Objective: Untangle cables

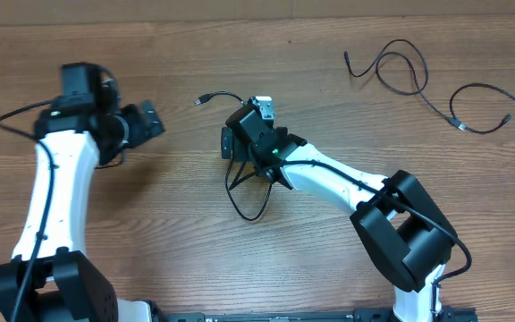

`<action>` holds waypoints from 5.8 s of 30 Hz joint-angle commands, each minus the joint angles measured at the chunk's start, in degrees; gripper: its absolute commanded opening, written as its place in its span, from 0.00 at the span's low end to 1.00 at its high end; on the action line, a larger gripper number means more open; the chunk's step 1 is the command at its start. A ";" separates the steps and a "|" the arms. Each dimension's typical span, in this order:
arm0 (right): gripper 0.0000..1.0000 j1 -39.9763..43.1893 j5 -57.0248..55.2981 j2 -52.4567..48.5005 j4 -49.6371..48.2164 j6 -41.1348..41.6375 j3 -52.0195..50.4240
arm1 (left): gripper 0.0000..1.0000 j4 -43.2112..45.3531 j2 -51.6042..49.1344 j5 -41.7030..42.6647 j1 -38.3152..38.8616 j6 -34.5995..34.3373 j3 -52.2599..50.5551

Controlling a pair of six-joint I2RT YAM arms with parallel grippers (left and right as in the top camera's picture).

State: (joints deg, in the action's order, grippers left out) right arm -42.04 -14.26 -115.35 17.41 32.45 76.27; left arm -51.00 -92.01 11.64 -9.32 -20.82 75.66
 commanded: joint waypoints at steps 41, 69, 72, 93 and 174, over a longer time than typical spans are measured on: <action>0.04 21.20 -1.07 23.76 45.33 0.55 11.15 | 1.00 -1.22 0.42 5.35 -2.67 -0.39 -0.31; 0.04 85.50 -10.12 28.09 41.18 -2.40 11.06 | 1.00 -1.49 0.42 6.05 -2.64 -0.61 -0.31; 0.04 85.79 -10.38 25.49 38.47 -2.05 11.06 | 1.00 -1.70 0.42 6.23 -2.64 -0.61 -0.31; 0.04 90.73 -8.44 7.89 31.69 0.55 10.67 | 1.00 -1.68 0.42 6.23 -2.64 -0.61 -0.31; 1.00 55.84 15.67 73.26 4.50 -16.44 -0.37 | 1.00 5.49 2.19 10.51 16.09 6.54 0.09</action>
State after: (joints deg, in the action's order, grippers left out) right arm 15.29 1.26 -44.36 23.14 16.43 78.50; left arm -45.21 -91.96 26.09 5.96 -14.44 75.66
